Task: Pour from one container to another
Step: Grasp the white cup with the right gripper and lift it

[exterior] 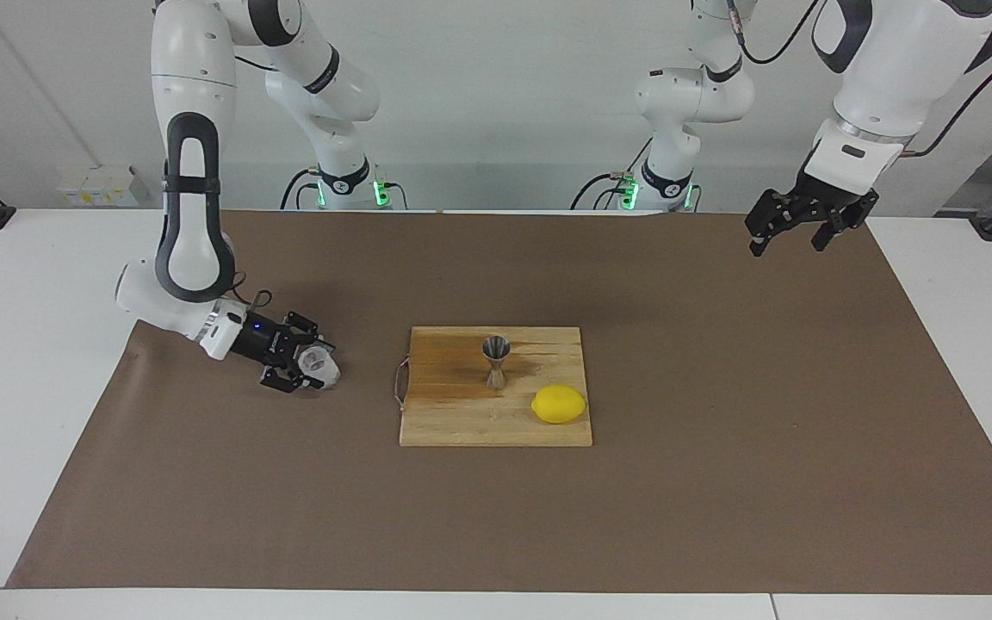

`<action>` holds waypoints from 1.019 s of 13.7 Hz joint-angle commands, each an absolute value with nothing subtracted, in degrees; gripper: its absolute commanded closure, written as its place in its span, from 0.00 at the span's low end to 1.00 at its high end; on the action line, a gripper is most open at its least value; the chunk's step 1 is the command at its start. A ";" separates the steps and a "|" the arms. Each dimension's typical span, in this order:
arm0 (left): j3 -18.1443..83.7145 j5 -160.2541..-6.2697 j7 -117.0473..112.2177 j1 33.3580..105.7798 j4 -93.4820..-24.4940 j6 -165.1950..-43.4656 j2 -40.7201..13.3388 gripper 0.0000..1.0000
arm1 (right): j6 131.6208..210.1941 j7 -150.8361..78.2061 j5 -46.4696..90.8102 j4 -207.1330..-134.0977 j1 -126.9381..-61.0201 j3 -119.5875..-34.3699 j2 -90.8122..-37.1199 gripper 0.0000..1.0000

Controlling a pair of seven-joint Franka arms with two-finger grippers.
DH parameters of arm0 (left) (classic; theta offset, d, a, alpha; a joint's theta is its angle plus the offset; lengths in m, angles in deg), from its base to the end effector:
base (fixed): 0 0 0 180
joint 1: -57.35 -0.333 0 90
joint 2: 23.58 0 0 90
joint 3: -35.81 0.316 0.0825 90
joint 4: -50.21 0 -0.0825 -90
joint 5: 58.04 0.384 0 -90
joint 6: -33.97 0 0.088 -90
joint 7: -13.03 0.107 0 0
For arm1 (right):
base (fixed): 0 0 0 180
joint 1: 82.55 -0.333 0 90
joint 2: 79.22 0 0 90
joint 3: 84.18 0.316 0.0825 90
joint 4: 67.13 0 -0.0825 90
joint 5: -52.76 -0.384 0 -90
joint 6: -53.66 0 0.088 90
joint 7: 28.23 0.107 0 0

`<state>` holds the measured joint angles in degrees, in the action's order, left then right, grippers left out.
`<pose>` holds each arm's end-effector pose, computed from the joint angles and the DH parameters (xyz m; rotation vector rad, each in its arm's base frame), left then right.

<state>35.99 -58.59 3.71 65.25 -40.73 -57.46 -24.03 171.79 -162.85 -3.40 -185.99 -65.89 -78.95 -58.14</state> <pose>0.5493 -0.0755 0.6233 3.1293 0.0439 0.0232 0.5587 -0.0686 0.2427 -1.8002 -1.6547 -0.8454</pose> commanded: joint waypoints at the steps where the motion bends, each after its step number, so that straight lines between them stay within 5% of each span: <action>1: 36.25 -57.60 7.84 63.69 -45.93 -57.00 -28.75 0.00 | 173.01 -164.64 -5.16 -186.40 -66.64 -78.73 -58.30 0.77; 4: 36.43 -57.77 14.05 61.50 -46.47 -57.09 -29.29 0.00 | 174.60 -162.89 -5.16 -185.78 -68.31 -78.73 -58.21 0.86; 14: 36.43 -60.23 15.14 59.99 -42.85 -54.19 -27.53 0.00 | 174.69 -142.69 -4.11 -183.41 -75.51 -78.47 -64.27 0.89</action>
<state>36.56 -59.43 14.30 60.28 -42.74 -55.62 -27.65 174.04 -147.45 -3.49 -182.87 -73.85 -78.67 -61.86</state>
